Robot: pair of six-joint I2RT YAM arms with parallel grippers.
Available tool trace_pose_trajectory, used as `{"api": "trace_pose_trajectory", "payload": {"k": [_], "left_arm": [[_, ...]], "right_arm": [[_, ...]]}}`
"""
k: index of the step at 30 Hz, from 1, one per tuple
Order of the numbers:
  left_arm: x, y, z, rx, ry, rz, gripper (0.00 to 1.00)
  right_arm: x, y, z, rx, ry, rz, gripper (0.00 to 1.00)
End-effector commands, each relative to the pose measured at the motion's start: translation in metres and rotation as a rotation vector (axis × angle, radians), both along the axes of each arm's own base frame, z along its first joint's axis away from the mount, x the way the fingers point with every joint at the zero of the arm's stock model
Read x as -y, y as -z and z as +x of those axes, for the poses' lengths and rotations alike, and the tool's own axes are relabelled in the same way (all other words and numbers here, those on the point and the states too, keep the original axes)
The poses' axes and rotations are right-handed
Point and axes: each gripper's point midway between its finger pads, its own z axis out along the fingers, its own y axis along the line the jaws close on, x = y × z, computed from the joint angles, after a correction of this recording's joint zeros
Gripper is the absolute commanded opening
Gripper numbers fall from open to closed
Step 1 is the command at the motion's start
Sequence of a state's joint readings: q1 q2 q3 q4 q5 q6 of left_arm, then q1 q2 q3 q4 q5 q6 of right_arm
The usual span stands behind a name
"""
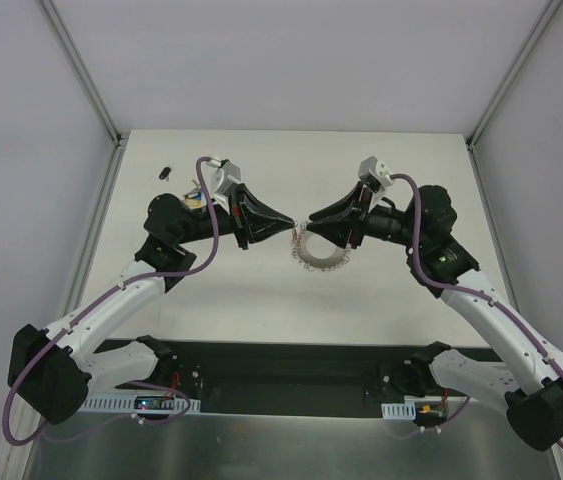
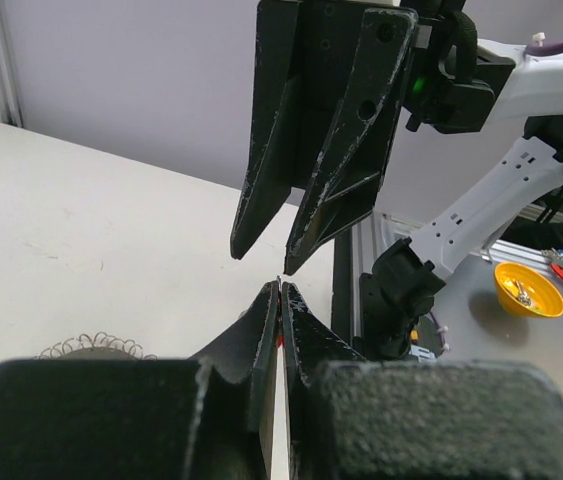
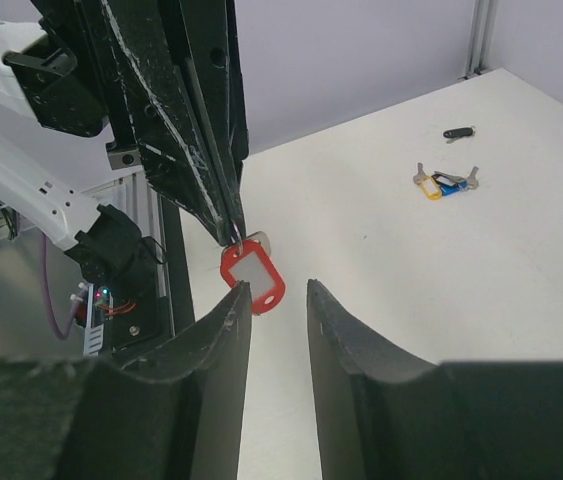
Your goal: Put the keys on the keyring
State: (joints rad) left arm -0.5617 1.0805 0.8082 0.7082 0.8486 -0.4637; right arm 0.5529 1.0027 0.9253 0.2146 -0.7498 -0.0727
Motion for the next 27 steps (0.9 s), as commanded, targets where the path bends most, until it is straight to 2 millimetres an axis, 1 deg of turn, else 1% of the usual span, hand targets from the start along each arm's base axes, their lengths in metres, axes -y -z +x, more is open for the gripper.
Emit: {"api": "trace_pose_trajectory", "payload": {"k": [1, 7, 15, 19, 27], "left_arm": [[0.001, -0.034, -0.013, 0.105, 0.059, -0.061, 0.0], [0.004, -0.036, -0.014, 0.117, 0.071, -0.063, 0.0], [0.007, -0.043, -0.016, 0.132, 0.092, -0.071, 0.0], [0.009, -0.043, -0.016, 0.132, 0.101, -0.071, 0.0], [0.011, -0.042, -0.016, 0.132, 0.107, -0.068, 0.0]], "right_arm": [[-0.003, -0.042, -0.012, 0.104, -0.078, 0.078, 0.31], [-0.005, -0.047, -0.016, 0.114, -0.109, 0.088, 0.3], [-0.012, -0.047, -0.018, 0.109, -0.149, 0.083, 0.28], [-0.014, -0.048, -0.017, 0.111, -0.157, 0.084, 0.25], [-0.016, -0.052, -0.022, 0.12, -0.193, 0.084, 0.24]]}}
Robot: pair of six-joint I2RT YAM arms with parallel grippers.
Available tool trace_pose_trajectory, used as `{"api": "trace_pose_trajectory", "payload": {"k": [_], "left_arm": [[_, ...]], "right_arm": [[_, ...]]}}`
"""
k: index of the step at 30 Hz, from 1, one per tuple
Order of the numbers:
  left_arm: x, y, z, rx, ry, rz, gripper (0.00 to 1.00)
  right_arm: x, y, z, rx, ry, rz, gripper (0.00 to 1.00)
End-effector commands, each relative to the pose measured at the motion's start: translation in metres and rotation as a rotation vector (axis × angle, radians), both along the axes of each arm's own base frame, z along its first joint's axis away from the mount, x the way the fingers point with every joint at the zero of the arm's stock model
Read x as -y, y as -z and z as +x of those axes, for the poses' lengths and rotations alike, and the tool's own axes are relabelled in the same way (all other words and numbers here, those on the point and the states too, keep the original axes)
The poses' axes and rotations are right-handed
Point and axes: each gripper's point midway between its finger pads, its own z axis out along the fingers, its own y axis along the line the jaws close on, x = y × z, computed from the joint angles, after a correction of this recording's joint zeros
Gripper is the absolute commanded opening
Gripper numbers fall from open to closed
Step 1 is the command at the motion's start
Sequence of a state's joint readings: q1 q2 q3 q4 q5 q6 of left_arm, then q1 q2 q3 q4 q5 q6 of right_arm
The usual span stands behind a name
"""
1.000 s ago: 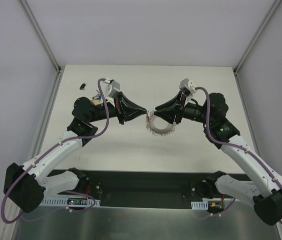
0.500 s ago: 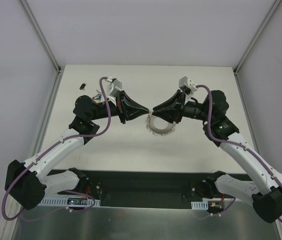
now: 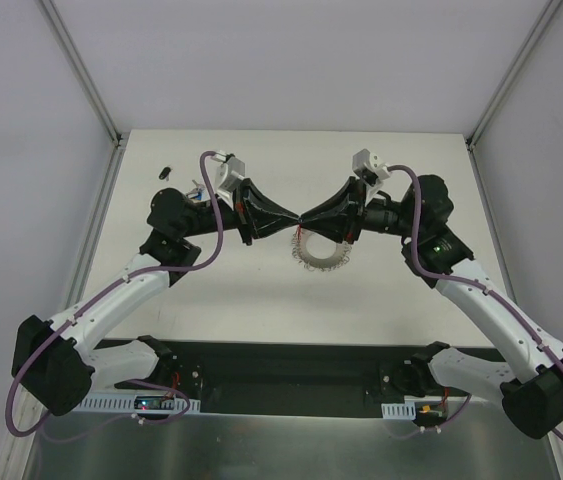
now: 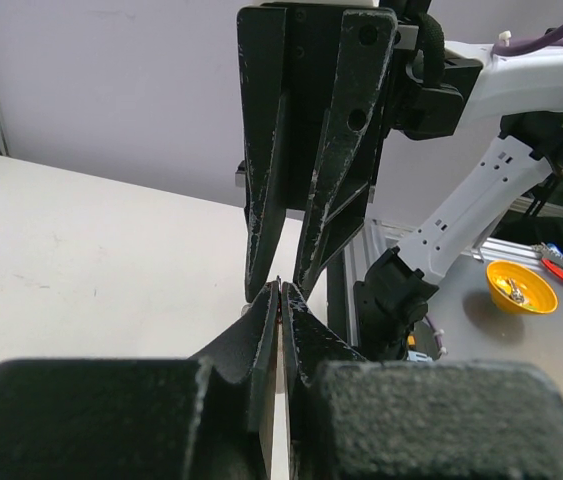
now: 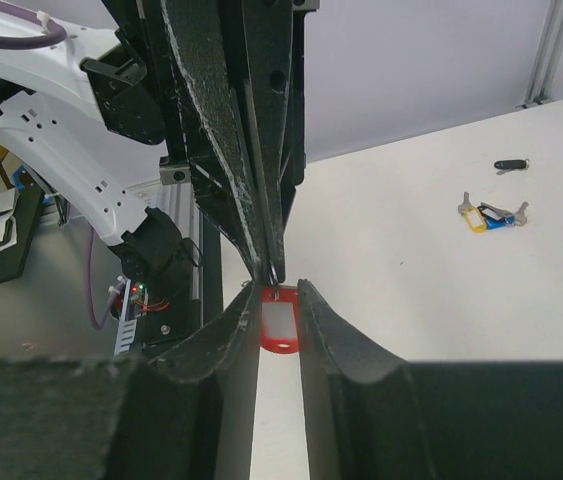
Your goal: Put the keys on the keyring
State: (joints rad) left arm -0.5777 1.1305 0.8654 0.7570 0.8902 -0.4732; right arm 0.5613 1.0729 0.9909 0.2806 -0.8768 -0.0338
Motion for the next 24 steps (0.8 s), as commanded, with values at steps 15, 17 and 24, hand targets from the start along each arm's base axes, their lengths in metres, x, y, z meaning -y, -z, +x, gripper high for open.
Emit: {"api": "trace_pose_trajectory", "payload": {"k": [15, 17, 24], "left_arm": [[0.001, -0.02, -0.01, 0.088, 0.032, -0.034, 0.01], [0.002, -0.011, -0.007, 0.062, 0.017, -0.005, 0.15], [-0.009, 0.025, 0.015, 0.068, -0.151, 0.125, 0.62]], "right_arm": [[-0.001, -0.011, -0.008, 0.057, -0.04, 0.001, 0.01], [0.003, -0.002, -0.008, 0.033, -0.02, -0.032, 0.01], [0.033, 0.051, 0.005, -0.067, 0.152, -0.229, 0.01]]}}
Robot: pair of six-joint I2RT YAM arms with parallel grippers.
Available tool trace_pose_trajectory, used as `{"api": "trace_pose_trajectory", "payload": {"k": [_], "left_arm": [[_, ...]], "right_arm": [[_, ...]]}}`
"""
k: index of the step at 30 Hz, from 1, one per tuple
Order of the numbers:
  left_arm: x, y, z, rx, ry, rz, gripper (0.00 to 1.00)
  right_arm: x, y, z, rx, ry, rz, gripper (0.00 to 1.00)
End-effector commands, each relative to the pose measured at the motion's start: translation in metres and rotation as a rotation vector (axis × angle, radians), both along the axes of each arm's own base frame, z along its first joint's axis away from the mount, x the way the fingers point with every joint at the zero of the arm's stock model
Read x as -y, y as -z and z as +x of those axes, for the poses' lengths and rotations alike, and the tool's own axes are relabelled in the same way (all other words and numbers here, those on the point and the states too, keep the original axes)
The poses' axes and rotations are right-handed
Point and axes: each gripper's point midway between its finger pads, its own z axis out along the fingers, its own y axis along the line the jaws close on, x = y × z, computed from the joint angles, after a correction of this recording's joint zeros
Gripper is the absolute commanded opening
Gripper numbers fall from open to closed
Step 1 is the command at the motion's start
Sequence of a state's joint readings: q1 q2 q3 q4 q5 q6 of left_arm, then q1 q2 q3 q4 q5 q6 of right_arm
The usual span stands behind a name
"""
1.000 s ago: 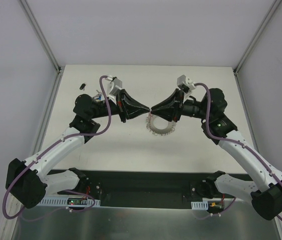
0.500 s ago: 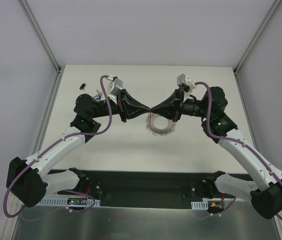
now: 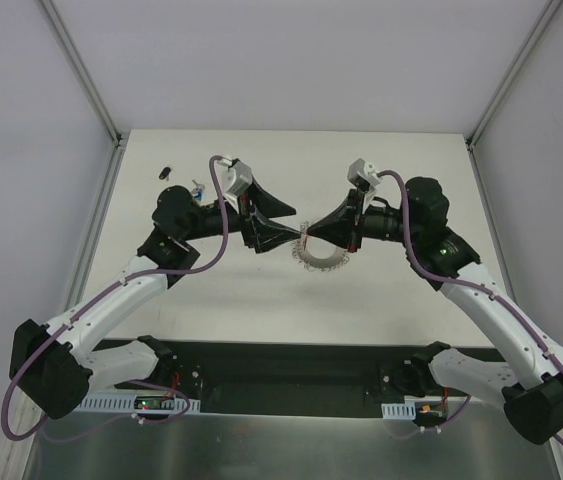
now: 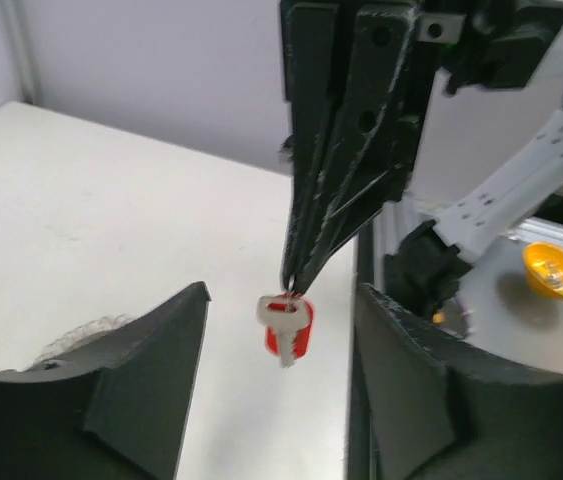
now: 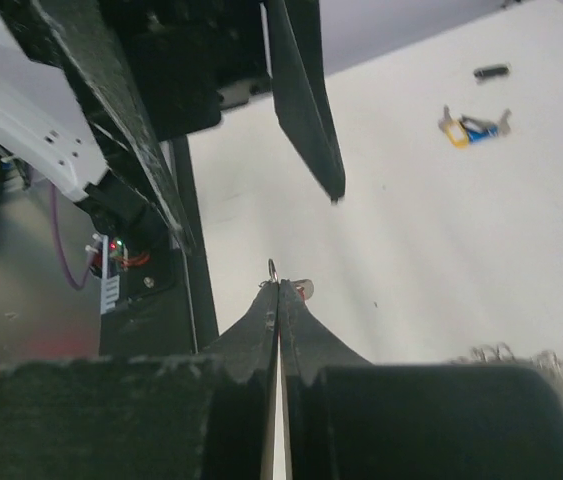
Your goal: Put the keys on the keyring
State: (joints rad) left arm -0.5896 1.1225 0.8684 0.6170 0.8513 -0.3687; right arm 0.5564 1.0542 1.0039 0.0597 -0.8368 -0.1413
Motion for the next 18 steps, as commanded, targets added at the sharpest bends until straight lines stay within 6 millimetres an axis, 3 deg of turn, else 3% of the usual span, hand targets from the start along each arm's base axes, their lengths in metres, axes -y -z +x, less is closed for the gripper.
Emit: {"api": "trace_pose_trajectory", "payload": {"k": [1, 3, 5, 7, 12, 17, 18], "left_arm": [[-0.014, 0.007, 0.012, 0.082, -0.136, 0.069, 0.67], [-0.023, 0.016, 0.026, 0.091, -0.246, 0.107, 0.81], [-0.037, 0.035, 0.046, 0.05, -0.388, 0.175, 0.89], [-0.05, 0.054, 0.053, 0.017, -0.472, 0.234, 0.94], [-0.095, 0.095, 0.074, -0.052, -0.747, 0.338, 0.99], [-0.132, 0.125, 0.076, -0.117, -0.915, 0.4, 0.99], [-0.141, 0.139, 0.075, -0.14, -0.941, 0.433, 0.99]], "right_arm": [[0.029, 0.029, 0.007, -0.008, 0.135, -0.151, 0.01], [0.047, 0.058, 0.013, -0.068, 0.233, -0.269, 0.01], [0.062, 0.078, 0.019, -0.1, 0.307, -0.35, 0.01], [0.085, 0.106, 0.026, -0.163, 0.415, -0.463, 0.01], [0.141, 0.157, 0.038, -0.282, 0.666, -0.701, 0.01], [0.192, 0.189, 0.045, -0.396, 0.842, -0.88, 0.01], [0.201, 0.193, 0.048, -0.406, 0.878, -0.908, 0.01]]}}
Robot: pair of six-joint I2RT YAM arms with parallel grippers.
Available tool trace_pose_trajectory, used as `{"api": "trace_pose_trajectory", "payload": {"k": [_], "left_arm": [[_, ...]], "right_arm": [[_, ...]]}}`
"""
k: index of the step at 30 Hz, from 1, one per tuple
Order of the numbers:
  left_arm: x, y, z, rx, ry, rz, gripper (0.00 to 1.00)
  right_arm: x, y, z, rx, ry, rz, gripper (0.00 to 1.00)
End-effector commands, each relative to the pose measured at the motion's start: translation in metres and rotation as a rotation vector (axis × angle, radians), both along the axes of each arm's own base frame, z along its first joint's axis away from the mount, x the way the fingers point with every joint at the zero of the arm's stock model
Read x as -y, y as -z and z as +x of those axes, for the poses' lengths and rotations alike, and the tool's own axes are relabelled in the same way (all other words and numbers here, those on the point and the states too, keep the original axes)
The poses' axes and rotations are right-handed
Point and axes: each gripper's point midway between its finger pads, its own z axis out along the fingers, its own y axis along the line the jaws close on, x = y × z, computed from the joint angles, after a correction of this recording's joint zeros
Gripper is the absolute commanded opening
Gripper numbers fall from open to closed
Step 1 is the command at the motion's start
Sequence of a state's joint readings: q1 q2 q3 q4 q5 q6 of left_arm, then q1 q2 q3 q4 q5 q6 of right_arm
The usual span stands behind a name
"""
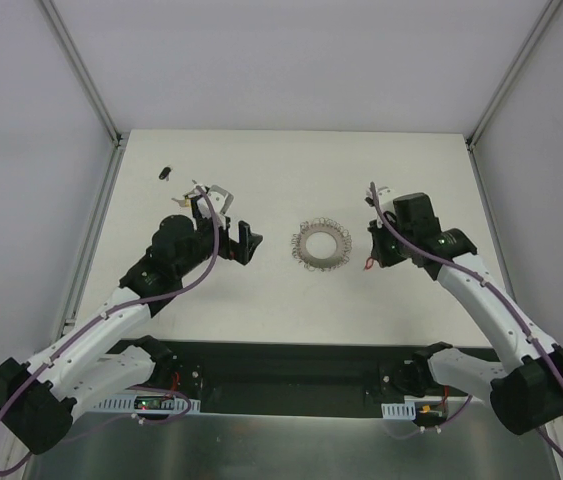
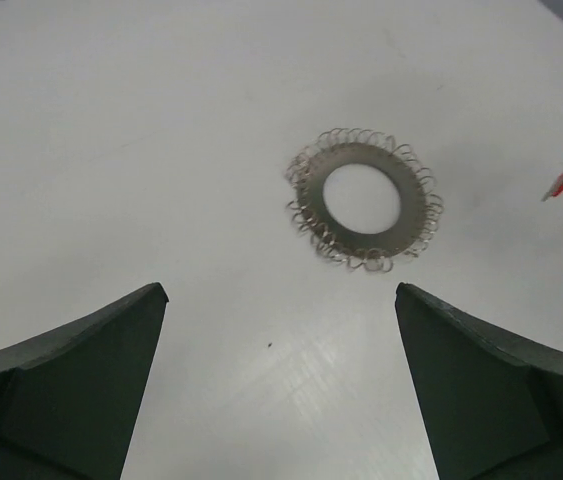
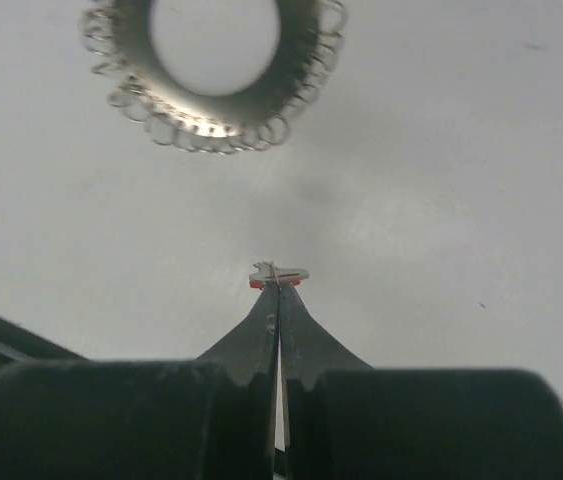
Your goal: Put the keys on the keyring
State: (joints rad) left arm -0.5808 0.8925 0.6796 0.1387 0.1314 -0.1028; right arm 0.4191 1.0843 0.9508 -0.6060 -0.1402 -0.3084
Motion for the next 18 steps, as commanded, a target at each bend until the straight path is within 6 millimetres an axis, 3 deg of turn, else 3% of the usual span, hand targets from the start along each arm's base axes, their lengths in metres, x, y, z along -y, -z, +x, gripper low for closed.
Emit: {"api": "trace_pose_trajectory", "payload": {"k": [1, 7, 11, 18], "left_arm": [[-0.049, 0.027, 0.01, -0.028, -0.235, 0.085, 0.99], [-0.083, 0.052, 0.005, -0.087, -0.322, 0.153, 0.99], [-0.097, 0.06, 0.003, -0.086, -0.366, 0.201, 0.99], [-0.104, 0.057, 0.008, -0.064, -0.395, 0.242, 0.99]], "right_arm": [[0.062, 0.032, 0.007, -0.095, 0.213, -0.234, 0.01], [0.087, 0.055, 0.032, -0.143, 0.329, -0.31, 0.01], [0.09, 0.081, 0.055, -0.183, 0.349, -0.308, 0.01], [0.083, 0.104, 0.104, -0.145, 0.373, -0.243, 0.01]]}}
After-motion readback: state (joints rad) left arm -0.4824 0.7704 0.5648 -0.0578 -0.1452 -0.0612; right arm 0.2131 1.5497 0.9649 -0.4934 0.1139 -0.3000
